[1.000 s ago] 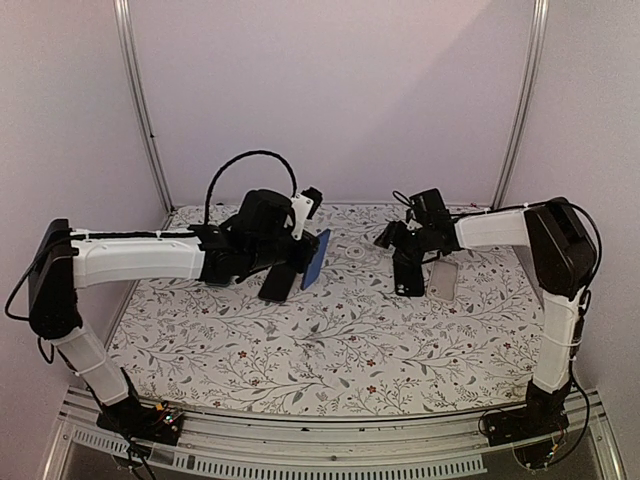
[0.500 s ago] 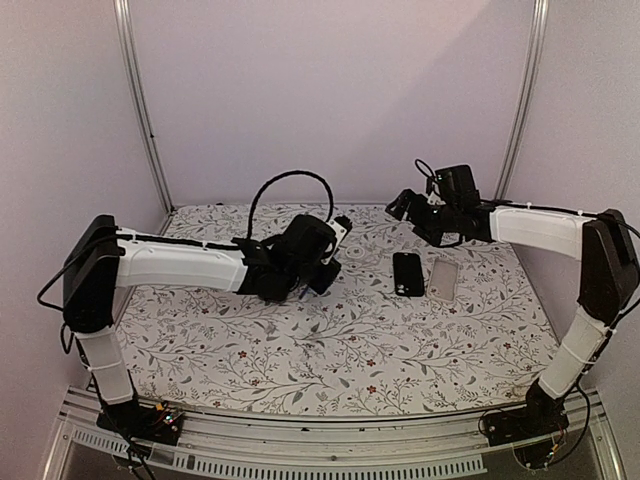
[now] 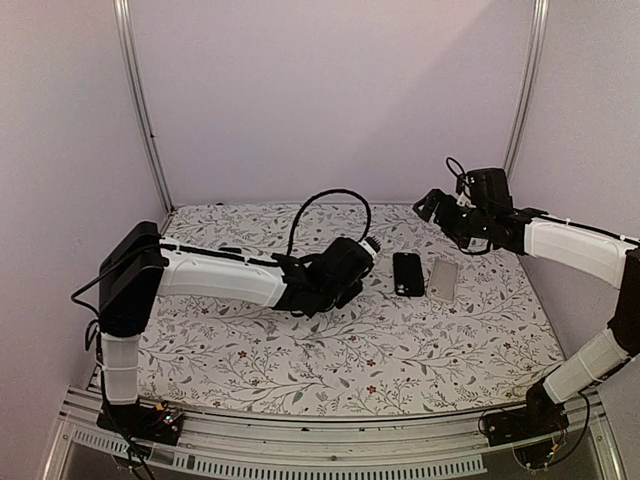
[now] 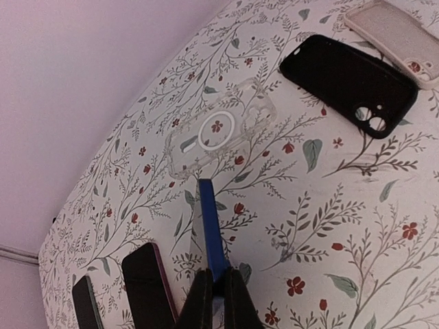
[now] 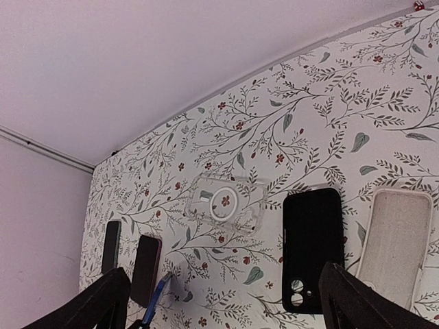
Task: Take the phone out of the phone case
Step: Place the phone at the center of the board.
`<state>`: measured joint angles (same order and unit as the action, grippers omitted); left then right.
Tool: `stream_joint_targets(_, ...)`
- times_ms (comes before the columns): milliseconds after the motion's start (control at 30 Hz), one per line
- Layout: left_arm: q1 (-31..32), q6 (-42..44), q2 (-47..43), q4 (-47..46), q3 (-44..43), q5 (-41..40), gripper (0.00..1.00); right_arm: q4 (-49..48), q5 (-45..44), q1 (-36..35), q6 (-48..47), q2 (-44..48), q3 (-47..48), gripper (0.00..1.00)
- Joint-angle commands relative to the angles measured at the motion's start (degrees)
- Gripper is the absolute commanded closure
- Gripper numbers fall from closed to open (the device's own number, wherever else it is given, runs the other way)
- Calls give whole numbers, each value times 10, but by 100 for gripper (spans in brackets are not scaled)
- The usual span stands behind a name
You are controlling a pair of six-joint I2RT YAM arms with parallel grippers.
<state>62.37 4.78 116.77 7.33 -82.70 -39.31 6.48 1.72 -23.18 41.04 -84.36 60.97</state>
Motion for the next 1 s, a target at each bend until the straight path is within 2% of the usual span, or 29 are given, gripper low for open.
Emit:
stream_joint_targets(0,11,7,42,44,-34,-35,100,5,-14,0,-14,26,-9,1)
stream_joint_targets(200,19,6,62,62,-48,-35,99,6,-14,0,-12,28,-20,1)
stream_joint_targets(500,44,-33,96,90,-47,-27,92,6,-13,1,-13,27,-31,1)
stream_joint_targets(667,55,-61,111,98,-51,-6,85,7,-9,0,-13,28,-36,1)
stream_joint_targets(967,56,-88,98,103,-53,22,81,11,-6,0,-14,32,-39,1)
